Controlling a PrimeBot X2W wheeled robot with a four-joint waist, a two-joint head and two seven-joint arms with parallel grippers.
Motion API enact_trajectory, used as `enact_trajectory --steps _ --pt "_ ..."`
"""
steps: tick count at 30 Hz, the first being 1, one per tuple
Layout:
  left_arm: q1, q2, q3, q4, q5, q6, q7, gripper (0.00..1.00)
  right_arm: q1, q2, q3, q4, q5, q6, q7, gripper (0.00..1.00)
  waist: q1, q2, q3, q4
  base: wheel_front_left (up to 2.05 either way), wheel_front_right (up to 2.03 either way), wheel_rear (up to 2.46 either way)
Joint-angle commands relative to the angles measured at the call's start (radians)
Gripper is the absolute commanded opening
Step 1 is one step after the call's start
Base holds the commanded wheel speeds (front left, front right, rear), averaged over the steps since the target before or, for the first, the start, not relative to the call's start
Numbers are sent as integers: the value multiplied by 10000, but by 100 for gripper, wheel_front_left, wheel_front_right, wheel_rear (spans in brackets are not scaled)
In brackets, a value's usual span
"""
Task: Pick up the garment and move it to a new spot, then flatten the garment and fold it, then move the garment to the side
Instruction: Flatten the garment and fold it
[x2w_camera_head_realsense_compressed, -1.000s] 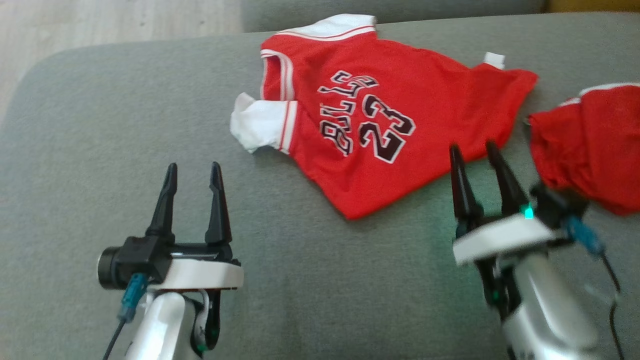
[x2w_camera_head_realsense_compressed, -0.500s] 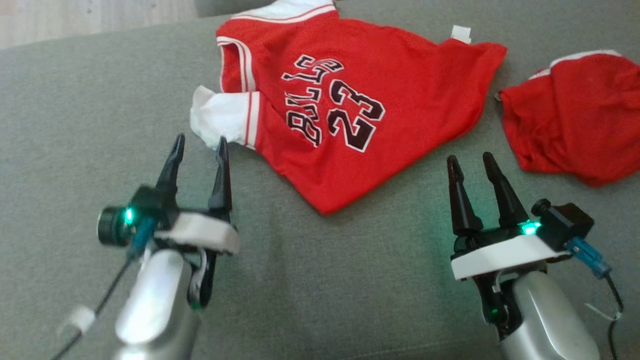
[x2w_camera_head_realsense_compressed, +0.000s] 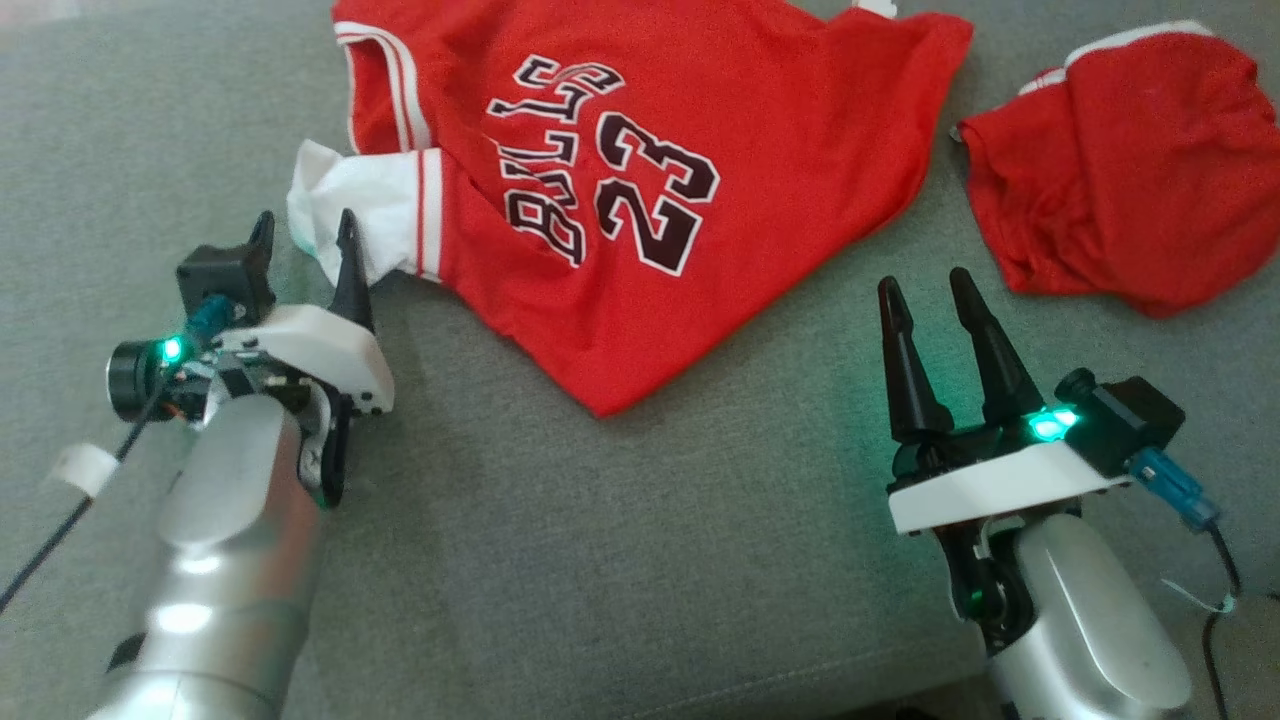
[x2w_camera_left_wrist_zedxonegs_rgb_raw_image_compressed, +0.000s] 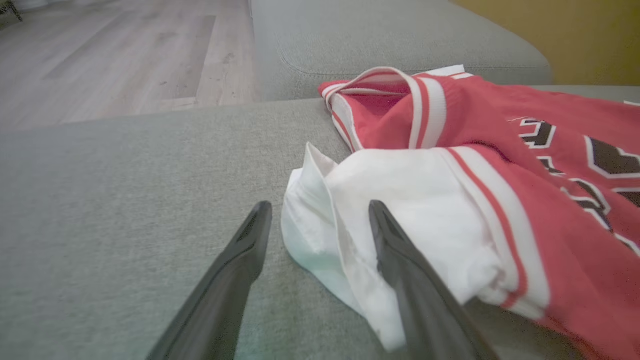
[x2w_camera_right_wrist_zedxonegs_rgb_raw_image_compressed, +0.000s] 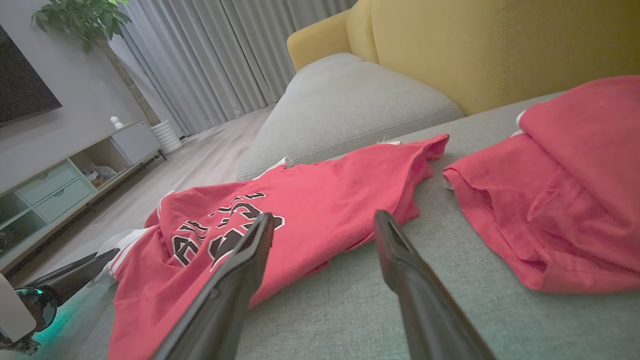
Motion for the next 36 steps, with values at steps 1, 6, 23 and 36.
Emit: enact_trajectory --steps 1,6,23,36 --pt "-579 339 396 199 -170 -95 8 100 -250 81 171 -379 51 -7 -110 100 -2 0 211 -173 0 0 0" --pt "-1061 329 398 1222 -433 -601 -4 0 -329 81 100 -467 39 -7 -110 100 -2 0 357 -270 0 0 0" --pt "-430 392 1676 -710 -620 -174 -1644 0 -173 81 -43 -375 -305 -7 -110 100 -2 0 -445 685 0 0 0" --pt "2398 328 2881 -3630 399 173 -1647 0 168 81 131 -37 -385 -7 -110 100 -2 0 -1200 1852 0 0 0"
